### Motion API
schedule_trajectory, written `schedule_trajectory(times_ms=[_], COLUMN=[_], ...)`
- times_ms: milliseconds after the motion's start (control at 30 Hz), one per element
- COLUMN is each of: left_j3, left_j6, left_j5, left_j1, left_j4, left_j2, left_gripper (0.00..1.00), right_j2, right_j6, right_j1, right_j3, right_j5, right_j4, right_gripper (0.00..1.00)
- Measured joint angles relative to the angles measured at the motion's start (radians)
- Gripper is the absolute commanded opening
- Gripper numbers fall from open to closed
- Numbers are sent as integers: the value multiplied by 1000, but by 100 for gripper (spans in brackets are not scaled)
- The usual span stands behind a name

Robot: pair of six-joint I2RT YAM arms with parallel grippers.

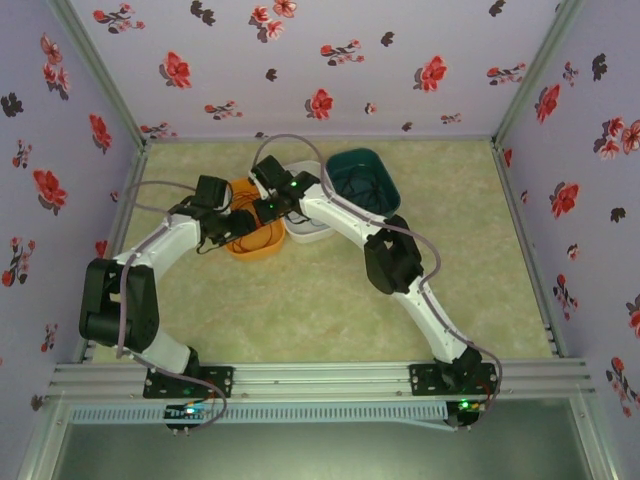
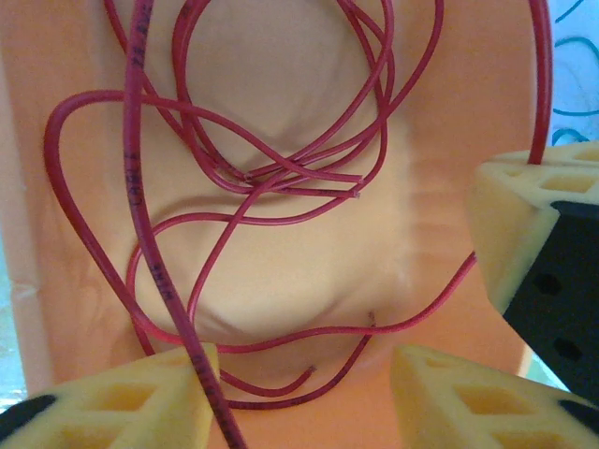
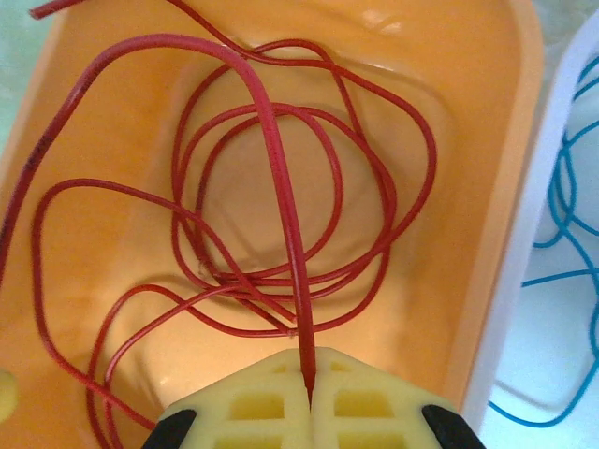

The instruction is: Untangle the cables

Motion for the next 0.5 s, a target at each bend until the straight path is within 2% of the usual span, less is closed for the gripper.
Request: schedule_trajectory(times_ms=[267,400,500], left_j3=[-37,-41,-46], left_j6=[-23,-28,-28], left_j5=[0,0,0], left_j1=[0,6,12], left_j4=[4,2,-3], left_j2=[-78,-142,-182], left_gripper=[79,82,84], right_j2=[0,0,0], right_j6=[-8,-8,-8], right_j1=[-1,-1,-1], right_j3=[0,1,1], right_j5=[53,68,70], right_j4=[-16,-16,-16], right_gripper=[0,1,6])
